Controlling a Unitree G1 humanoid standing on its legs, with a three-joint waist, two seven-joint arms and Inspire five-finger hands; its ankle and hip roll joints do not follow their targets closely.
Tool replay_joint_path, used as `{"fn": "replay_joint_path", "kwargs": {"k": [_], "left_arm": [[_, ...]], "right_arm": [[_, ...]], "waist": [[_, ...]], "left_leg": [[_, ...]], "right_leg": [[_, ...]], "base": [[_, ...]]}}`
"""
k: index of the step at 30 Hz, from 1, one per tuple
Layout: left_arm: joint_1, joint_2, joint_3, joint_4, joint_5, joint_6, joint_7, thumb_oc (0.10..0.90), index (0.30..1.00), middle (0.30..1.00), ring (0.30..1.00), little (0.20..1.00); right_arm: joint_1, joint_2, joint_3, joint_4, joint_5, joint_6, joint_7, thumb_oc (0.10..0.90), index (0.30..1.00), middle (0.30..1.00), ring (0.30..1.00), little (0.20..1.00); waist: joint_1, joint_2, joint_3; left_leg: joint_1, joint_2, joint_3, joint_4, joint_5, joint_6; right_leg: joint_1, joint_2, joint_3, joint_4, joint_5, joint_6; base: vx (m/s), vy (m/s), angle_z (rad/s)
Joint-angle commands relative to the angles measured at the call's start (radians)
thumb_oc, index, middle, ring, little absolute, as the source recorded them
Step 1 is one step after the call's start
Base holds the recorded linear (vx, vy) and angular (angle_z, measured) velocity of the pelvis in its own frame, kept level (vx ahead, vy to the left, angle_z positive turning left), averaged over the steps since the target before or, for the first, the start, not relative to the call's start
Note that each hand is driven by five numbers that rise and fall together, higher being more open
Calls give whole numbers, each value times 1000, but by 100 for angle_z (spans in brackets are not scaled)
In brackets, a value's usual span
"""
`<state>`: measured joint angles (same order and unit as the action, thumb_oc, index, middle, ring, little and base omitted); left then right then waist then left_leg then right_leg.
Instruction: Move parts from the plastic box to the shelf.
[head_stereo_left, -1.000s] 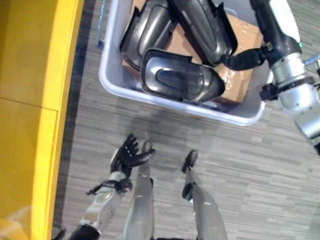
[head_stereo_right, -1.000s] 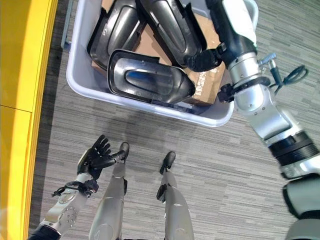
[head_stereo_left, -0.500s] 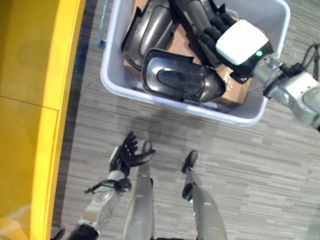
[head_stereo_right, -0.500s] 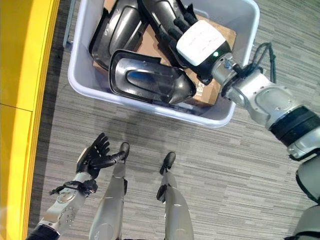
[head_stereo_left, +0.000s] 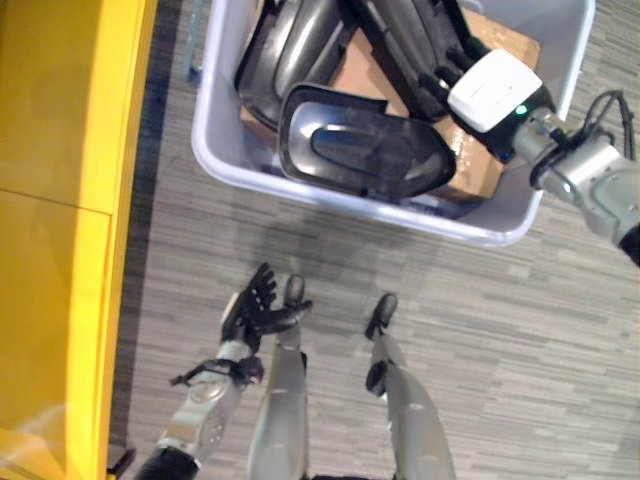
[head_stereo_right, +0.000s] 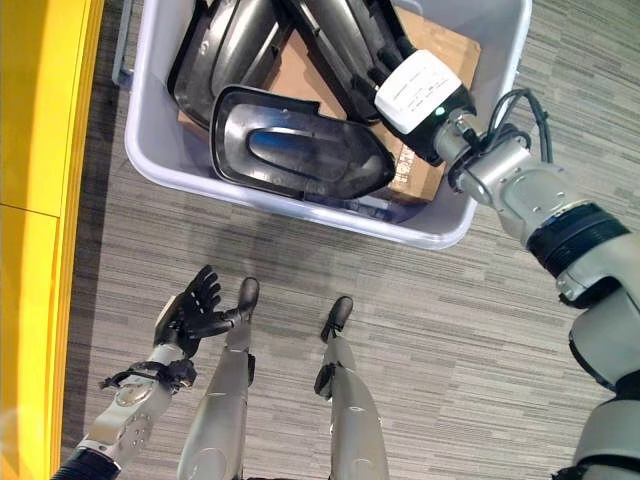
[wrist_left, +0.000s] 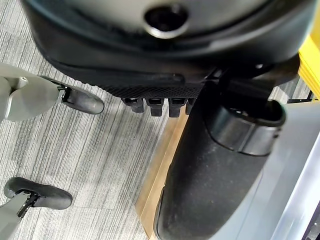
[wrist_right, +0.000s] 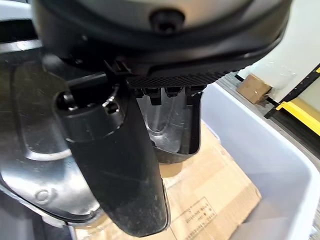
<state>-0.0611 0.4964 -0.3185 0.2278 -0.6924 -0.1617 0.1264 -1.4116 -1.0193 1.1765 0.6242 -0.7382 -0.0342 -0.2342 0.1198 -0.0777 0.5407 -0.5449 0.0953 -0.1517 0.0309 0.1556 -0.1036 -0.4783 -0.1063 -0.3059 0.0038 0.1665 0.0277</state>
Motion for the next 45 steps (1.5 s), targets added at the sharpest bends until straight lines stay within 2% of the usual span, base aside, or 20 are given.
{"fn": "replay_joint_path", "kwargs": {"k": [1,7,27,32,33,35,37,42,45], "left_arm": [[20,17,-16,-77,28,-71,0,900,1000,1000,1000,1000],[14,12,-22,-76,26,-76,6,900,1000,1000,1000,1000],[18,9,-17,-81,20,-85,24,900,1000,1000,1000,1000],[22,14,-10,-94,17,-95,32,900,1000,1000,1000,1000],[24,16,-8,-102,11,-99,36,900,1000,1000,1000,1000],[28,15,-7,-113,7,-100,38,900,1000,1000,1000,1000],[42,16,-10,-118,6,-103,42,900,1000,1000,1000,1000],[48,22,-11,-133,-6,-113,34,900,1000,1000,1000,1000],[44,22,-14,-143,-1,-119,31,900,1000,1000,1000,1000]], "right_arm": [[-195,-90,21,14,13,67,-91,900,1000,1000,1000,1000],[-194,-90,5,20,25,73,-109,900,1000,1000,1000,1000],[-235,-62,47,59,64,65,-112,900,1000,1000,1000,1000],[-252,-46,48,114,109,62,-125,900,1000,1000,1000,1000],[-252,-33,52,150,123,62,-126,900,1000,1000,1000,1000],[-244,-21,38,189,144,63,-133,900,1000,1000,1000,1000],[-232,-7,41,228,156,62,-128,900,1000,1000,1000,1000],[-220,47,104,412,136,54,-80,900,1000,1000,1000,1000],[-181,77,80,516,144,54,-68,900,1000,1000,1000,1000]], "waist": [[9,20,-21],[7,27,-21],[12,48,-21],[13,55,-21],[16,58,-21],[18,63,-21],[21,71,-21],[38,98,-21],[52,117,-21]], "left_leg": [[80,62,22,-45,-21,0],[74,66,21,-50,-19,0],[6,65,4,-21,-26,4],[-72,51,-2,62,-53,9],[-120,37,-6,119,-76,10],[-158,25,-13,159,-91,11],[-164,16,-18,182,-124,8],[-211,6,-13,198,-125,5],[-216,2,-13,185,-117,6]], "right_leg": [[-44,-37,30,289,-254,58],[-66,-35,31,313,-266,55],[-171,-42,28,410,-303,44],[-233,-53,35,462,-320,35],[-272,-56,39,498,-327,32],[-299,-60,45,523,-334,31],[-315,-66,60,565,-366,41],[-379,-81,68,606,-375,40],[-400,-86,69,610,-373,43]], "base": [[15,-32,-2],[13,-23,-2],[4,-10,0],[-3,-26,10],[-15,-19,11],[-9,-15,15],[68,-25,8],[12,-4,0],[-8,-5,1]]}}
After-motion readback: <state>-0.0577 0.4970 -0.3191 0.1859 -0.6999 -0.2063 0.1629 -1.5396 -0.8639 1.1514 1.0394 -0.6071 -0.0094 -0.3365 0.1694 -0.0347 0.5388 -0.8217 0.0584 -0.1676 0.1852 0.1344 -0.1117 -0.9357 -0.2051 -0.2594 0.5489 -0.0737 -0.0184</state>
